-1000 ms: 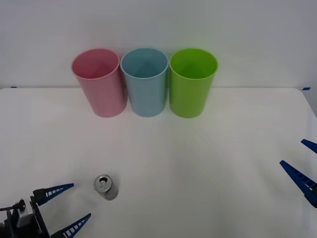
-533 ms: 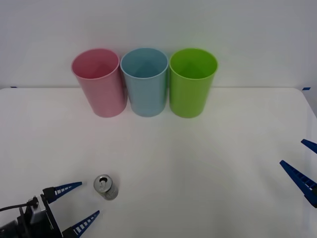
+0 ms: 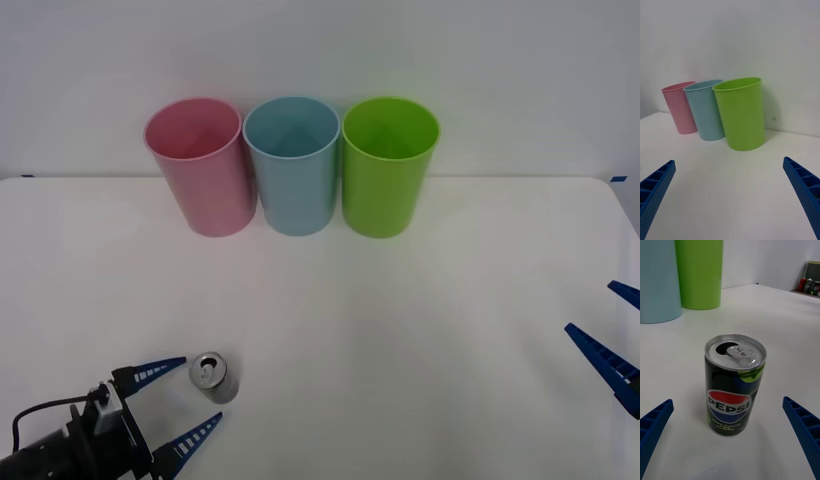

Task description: Grasp the object on the table and drop it into the matching bin: aluminum can to the light blue bin, PET bottle to the pink bin.

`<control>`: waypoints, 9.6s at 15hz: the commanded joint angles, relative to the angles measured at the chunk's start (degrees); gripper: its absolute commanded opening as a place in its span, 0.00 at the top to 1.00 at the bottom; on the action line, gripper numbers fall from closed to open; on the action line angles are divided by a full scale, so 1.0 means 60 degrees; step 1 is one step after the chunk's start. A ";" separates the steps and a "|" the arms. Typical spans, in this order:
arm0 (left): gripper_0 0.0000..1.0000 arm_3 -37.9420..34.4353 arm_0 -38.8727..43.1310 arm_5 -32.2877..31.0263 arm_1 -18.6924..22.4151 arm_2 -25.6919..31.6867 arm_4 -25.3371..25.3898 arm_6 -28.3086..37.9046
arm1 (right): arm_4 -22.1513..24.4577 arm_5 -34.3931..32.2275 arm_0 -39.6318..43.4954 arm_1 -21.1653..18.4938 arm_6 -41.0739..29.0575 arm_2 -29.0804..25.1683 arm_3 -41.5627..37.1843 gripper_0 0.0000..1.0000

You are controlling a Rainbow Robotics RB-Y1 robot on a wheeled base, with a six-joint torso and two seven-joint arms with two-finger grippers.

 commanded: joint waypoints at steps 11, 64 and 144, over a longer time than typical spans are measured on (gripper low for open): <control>0.00 0.0591 -0.0683 0.0169 -0.0620 -0.0043 -0.0630 -0.0511 | 0.0000 0.0000 0.0000 0.0000 0.0000 0.0000 0.0000 0.00; 1.00 -0.1797 0.0357 0.0360 0.0391 0.1480 0.3501 0.1276 | 0.0000 0.0000 0.0000 0.0000 0.0000 0.0000 0.0000 0.00; 0.00 -0.0215 -0.7729 0.6483 -0.1353 -0.1084 -0.2256 0.5846 | 0.0000 0.0000 0.0000 0.0000 0.0000 0.0000 0.0000 0.00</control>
